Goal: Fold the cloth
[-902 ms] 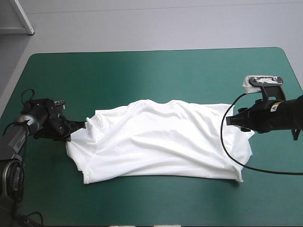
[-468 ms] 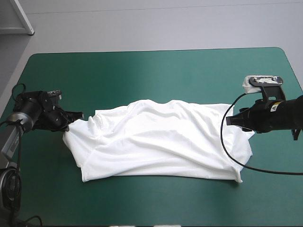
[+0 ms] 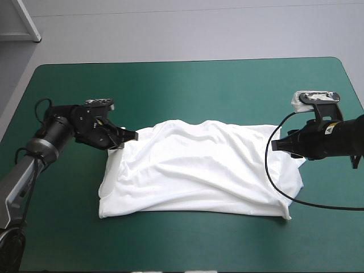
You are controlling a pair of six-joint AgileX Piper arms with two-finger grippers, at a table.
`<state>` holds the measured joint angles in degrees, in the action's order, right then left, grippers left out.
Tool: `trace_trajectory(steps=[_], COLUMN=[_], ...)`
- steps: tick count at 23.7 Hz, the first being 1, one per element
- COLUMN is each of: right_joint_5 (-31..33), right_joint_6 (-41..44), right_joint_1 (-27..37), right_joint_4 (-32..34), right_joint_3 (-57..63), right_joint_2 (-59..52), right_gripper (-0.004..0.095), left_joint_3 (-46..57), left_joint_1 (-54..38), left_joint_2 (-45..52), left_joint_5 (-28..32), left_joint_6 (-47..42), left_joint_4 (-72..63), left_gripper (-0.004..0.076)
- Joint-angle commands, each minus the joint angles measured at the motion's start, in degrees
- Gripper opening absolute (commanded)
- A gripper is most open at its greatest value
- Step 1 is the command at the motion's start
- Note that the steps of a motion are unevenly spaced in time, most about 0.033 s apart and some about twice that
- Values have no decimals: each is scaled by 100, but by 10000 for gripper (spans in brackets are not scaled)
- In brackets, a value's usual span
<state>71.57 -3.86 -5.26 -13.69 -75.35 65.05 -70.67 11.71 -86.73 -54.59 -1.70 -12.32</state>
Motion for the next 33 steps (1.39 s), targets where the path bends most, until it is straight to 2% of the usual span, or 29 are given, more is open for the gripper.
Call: trace_trajectory(steps=[1,10,17,19,21,22,24,26,30,33], right_joint_5=[-22,-22,-22,-22,-22,-22,-22,-22,-22,-22], right_joint_6=[-51,-51,-51,-51,-51,-51,-51,-51,-51,-51], right_joint_1=[4,4,4,4,4,4,4,4,4,4], right_joint_4=[-66,-56,-41,-41,-32,-32,-32,-32,-43,22], right_joint_3=[-189,-189,-189,-189,-189,-189,-189,-189,-189,-189], right_joint_2=[-82,-82,-82,-82,-82,-82,-82,-82,-82,-82], right_gripper=[366,366,366,366,366,366,366,366,366,366], left_joint_3=[-174,-174,-174,-174,-174,-174,-174,-174,-318,-894], left_joint_1=[605,1319,1414,1414,1414,1414,1414,1414,1414,1414], left_joint_2=[34,-1118,-1603,-1592,-1569,-1545,-1451,-1183,-537,-76], left_joint_5=[249,268,298,243,168,86,13,68,80,-135], left_joint_6=[-226,-436,-381,-169,-129,-83,105,170,-10,-24], left_joint_4=[-138,-138,-135,-135,-162,-277,-412,-381,-50,395], left_gripper=[-8,-8,-3,53,174,288,426,525,476,427])
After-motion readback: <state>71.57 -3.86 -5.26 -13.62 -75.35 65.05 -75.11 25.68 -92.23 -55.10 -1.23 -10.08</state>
